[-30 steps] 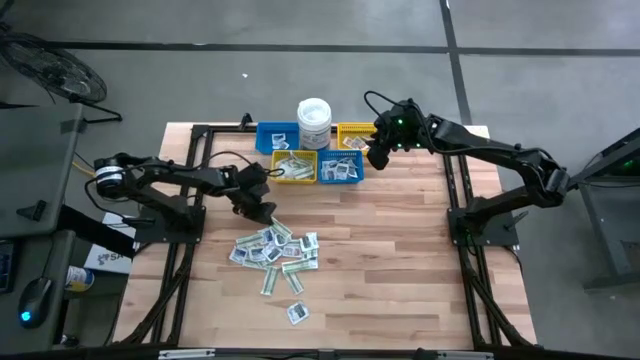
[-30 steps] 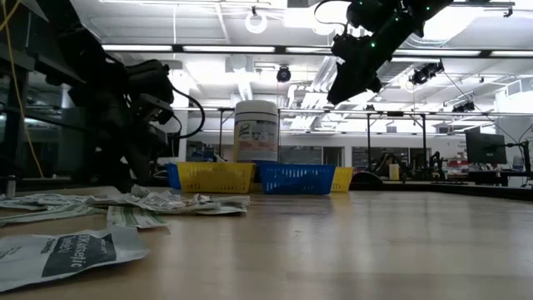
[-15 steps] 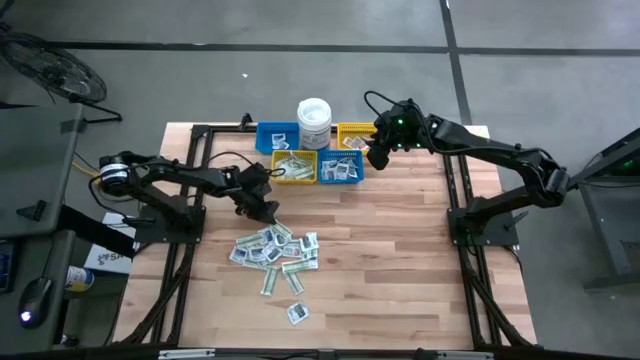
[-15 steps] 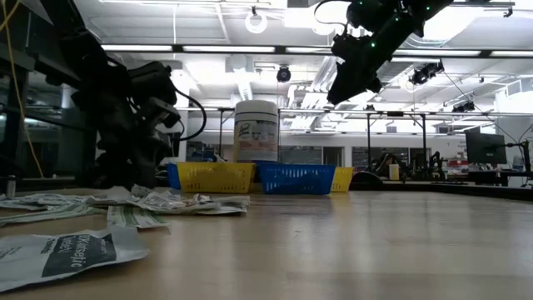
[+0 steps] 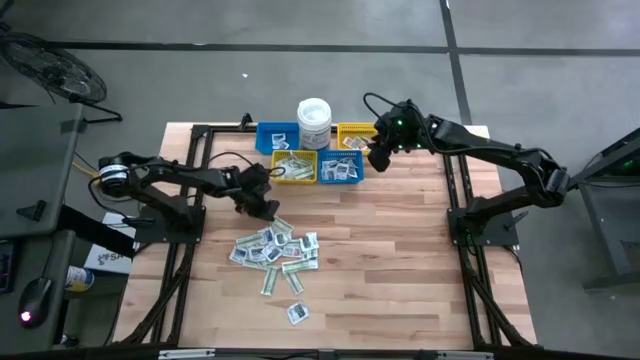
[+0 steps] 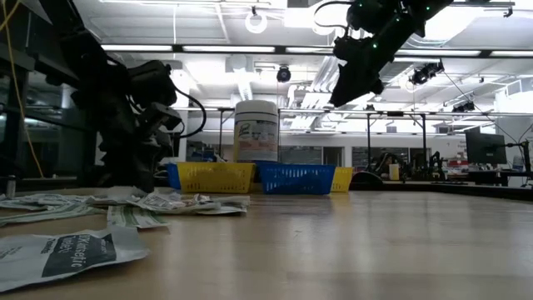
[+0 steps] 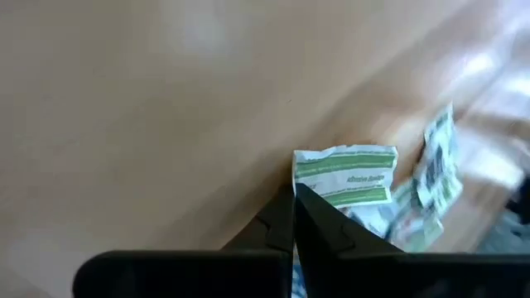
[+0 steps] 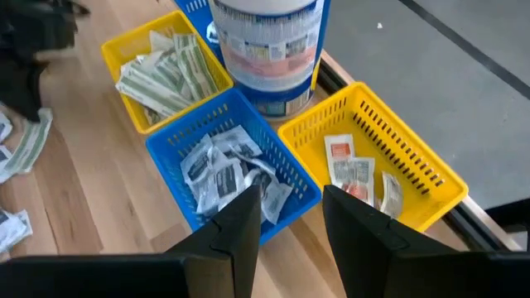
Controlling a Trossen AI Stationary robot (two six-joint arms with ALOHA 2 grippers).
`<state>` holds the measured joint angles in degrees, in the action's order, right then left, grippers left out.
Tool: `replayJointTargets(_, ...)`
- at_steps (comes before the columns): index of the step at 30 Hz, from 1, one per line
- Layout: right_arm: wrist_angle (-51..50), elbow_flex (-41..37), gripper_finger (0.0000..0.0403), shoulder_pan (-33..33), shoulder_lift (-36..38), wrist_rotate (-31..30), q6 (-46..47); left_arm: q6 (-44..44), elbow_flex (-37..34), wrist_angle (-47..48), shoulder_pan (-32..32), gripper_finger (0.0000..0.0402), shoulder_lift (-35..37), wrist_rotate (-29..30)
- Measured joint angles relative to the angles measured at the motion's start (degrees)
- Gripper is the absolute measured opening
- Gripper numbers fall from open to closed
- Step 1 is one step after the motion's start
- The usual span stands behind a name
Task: Pick & Place First Aid Supplies
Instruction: Put the green bandage pad into the left yellow bin
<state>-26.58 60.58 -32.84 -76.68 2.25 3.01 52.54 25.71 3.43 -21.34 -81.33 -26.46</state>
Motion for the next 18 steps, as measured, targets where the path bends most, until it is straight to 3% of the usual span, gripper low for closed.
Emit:
replayJointTargets(9, -4.78, 0.0, 0.0126, 0.0, 2.57, -0.34, 1.31, -0.19, 3.55, -0.25, -0.03, 0.0001, 8.35, 3.85)
replayJointTargets(18, -5.21, 0.0, 0.0126, 0.0, 4.0, -0.22, 2.58, 0.03, 9.77, -0.58, -0.03, 0.0, 13.37, 18.18)
